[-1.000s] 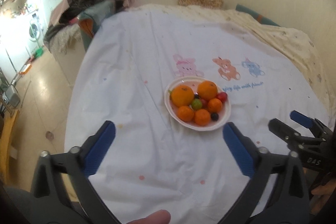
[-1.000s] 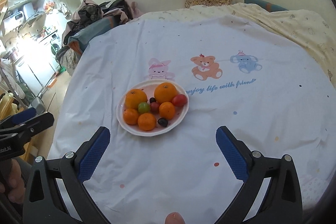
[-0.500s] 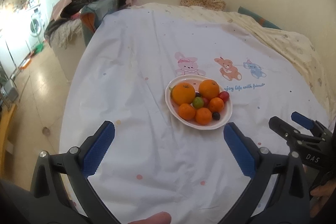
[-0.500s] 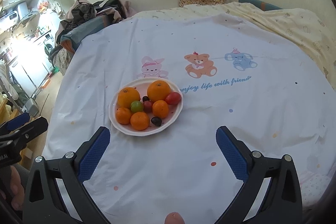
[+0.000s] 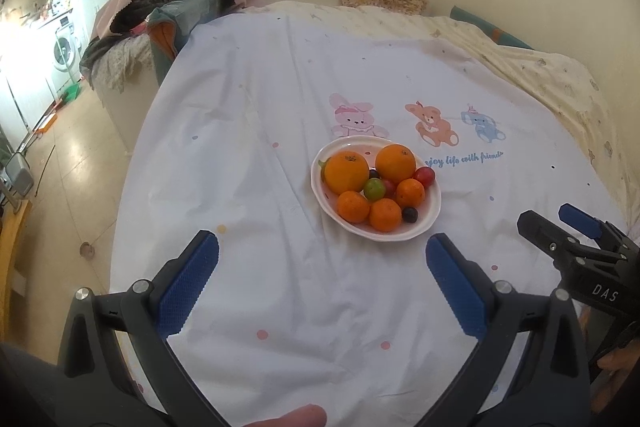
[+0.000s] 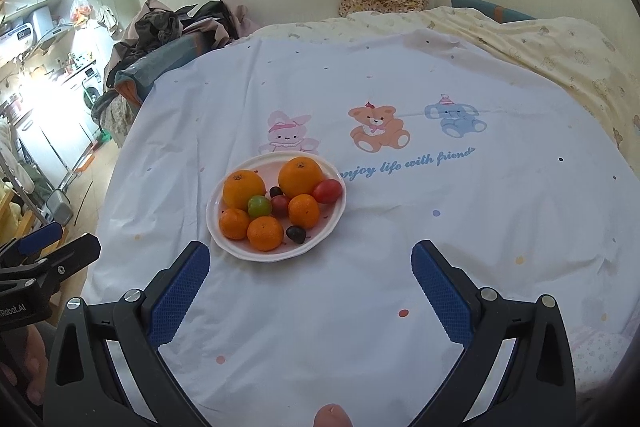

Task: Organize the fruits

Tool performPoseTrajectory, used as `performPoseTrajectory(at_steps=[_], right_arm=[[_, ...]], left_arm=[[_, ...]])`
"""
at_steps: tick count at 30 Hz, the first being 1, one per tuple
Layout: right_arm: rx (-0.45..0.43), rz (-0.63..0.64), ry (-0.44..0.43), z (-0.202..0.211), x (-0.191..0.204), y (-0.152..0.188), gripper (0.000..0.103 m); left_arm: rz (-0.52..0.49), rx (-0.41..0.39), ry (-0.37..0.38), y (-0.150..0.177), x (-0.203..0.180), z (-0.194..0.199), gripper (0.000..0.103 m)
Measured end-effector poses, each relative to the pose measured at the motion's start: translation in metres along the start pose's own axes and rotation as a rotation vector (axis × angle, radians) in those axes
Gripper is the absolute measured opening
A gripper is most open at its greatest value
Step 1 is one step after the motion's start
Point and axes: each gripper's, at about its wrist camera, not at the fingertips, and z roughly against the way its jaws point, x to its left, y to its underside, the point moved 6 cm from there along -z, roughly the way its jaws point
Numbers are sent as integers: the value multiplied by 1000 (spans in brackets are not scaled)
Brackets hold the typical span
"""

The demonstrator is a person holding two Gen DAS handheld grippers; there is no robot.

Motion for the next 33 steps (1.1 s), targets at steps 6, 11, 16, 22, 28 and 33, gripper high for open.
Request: performPoseTrajectory(at_steps=[6, 11, 16, 22, 28, 33], right_arm=[[3, -4, 0, 0, -1, 0, 103], [3, -12, -13, 0, -2, 0, 103], [-1, -16, -9, 0, -4, -1, 103], [2, -14, -9, -1, -3, -1, 103], [0, -4, -9, 0, -1, 0, 103], [0, -6, -9, 0, 0, 0, 103]], left_arm=[[4, 5, 3, 1, 0, -1, 102], [12, 11, 5, 2, 0, -2, 102], [13, 12, 7, 2, 1, -3, 102], [14, 13, 6, 2, 1, -3, 102], [20, 12, 3, 2, 1, -4, 102], [27, 11, 2, 1, 2, -3, 102]])
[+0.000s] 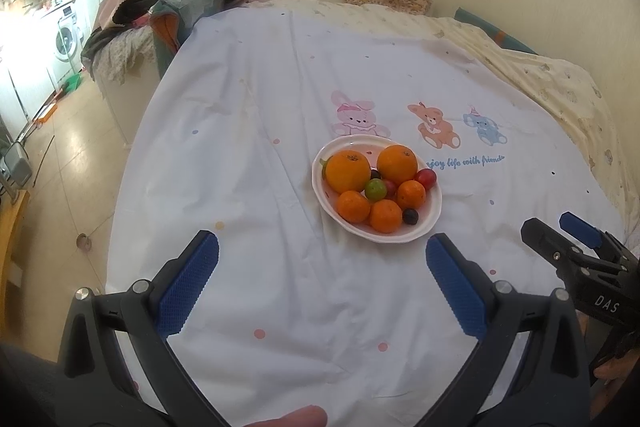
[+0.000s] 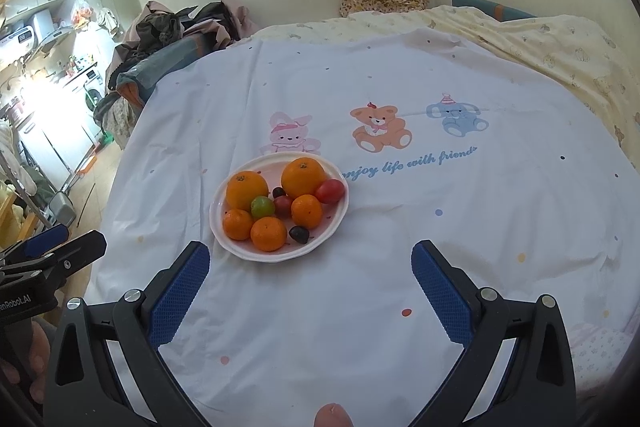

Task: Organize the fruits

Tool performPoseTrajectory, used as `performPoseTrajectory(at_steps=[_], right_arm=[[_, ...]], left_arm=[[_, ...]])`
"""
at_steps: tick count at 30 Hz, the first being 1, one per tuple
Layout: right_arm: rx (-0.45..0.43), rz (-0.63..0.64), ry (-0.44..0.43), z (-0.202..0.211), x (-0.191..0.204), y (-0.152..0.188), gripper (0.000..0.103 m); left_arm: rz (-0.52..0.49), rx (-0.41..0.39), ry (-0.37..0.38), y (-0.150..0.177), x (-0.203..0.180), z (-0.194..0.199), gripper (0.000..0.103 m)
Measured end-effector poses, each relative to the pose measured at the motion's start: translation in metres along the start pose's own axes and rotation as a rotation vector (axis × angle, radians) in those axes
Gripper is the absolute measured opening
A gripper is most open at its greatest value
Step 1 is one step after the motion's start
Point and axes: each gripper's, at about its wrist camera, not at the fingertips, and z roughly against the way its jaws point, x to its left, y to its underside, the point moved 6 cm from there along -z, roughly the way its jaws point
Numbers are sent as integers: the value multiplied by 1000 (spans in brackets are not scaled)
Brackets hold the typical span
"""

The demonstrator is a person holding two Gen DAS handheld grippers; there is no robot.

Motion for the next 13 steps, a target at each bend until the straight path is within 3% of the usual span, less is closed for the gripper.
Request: performPoseTrajectory(at_steps=[13], right_arm=[[3, -6, -7, 0, 1, 0, 103]], left_arm=[[-1, 1, 5, 1, -2, 1, 102]])
